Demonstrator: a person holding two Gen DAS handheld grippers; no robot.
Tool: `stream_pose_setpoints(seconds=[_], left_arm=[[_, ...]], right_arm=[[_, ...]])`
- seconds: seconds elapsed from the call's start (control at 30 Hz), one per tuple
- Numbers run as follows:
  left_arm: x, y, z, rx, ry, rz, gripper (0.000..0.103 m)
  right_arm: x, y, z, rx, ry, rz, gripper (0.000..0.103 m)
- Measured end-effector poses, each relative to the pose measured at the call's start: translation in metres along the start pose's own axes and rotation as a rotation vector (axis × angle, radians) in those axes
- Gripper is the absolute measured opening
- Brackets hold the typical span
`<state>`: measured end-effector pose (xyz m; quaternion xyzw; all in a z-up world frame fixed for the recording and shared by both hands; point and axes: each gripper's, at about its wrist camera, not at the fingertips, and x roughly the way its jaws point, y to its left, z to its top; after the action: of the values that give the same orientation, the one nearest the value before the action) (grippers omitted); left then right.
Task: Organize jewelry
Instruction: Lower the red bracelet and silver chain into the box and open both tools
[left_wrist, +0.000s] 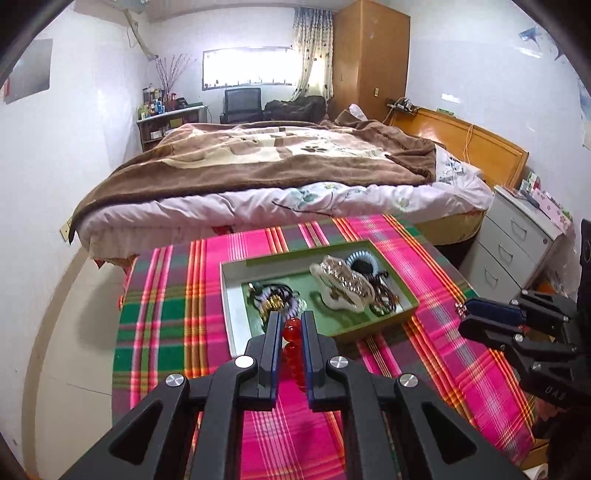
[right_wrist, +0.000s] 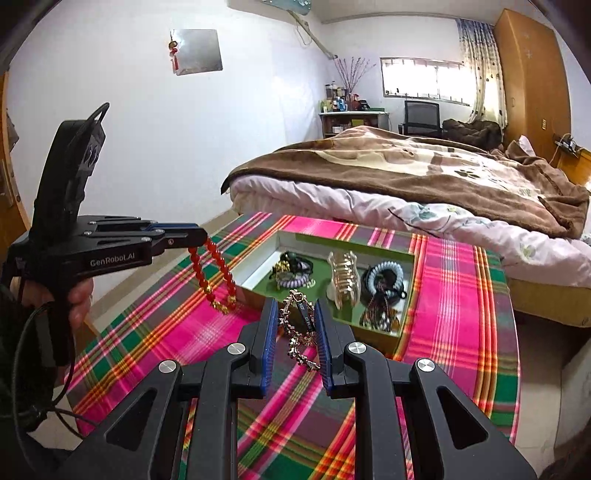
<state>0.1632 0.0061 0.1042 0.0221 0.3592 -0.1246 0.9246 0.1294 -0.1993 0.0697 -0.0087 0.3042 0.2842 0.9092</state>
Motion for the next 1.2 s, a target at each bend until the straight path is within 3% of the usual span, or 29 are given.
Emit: stream_pose_setpoints(seconds=[0.37, 0.67, 1.2], left_arm=[[0.004, 0.012, 0.036, -0.028, -0.02, -0.024, 0.01], [0.036, 0.015, 0.063, -0.028, 0.006, -0.049, 0.01], [0.102, 0.02, 0.068, -0.016, 0.081, -0.093, 0.01]], right_arm=[[0.018, -0.003, 0.02, 0.016, -0.009, 0.01, 0.021], [0.048, -0.005, 0.026, 0.046, 0.008, 0.006, 0.021], [0.114, 0.004, 0.017, 0.041, 0.108, -0.021, 0.021]])
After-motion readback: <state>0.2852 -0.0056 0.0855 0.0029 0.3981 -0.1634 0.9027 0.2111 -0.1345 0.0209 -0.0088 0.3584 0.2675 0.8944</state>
